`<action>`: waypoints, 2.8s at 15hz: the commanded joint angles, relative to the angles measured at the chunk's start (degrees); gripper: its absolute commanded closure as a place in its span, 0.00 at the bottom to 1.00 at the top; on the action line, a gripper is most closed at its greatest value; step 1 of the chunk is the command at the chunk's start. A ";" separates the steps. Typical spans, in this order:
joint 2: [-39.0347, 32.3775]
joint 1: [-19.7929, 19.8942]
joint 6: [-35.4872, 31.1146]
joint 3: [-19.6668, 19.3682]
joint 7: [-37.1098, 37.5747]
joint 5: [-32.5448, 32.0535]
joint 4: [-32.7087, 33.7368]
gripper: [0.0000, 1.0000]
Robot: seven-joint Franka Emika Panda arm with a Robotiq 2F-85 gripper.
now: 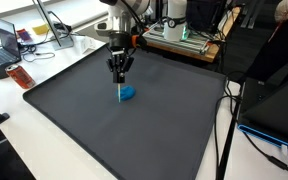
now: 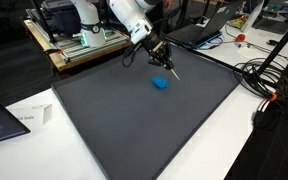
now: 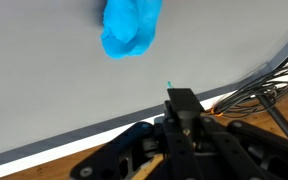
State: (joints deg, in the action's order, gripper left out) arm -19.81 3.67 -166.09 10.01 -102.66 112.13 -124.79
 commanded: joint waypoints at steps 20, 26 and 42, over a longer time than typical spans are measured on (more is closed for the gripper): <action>9.97 -4.95 2.42 -5.74 37.65 -37.31 -19.46 0.97; 15.47 -0.36 20.77 -12.55 56.58 -61.65 -16.35 0.97; 2.52 4.95 34.13 -14.37 68.52 -63.01 1.16 0.97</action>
State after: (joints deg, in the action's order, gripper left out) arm -13.25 7.20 -133.31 -4.72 -36.33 48.81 -127.84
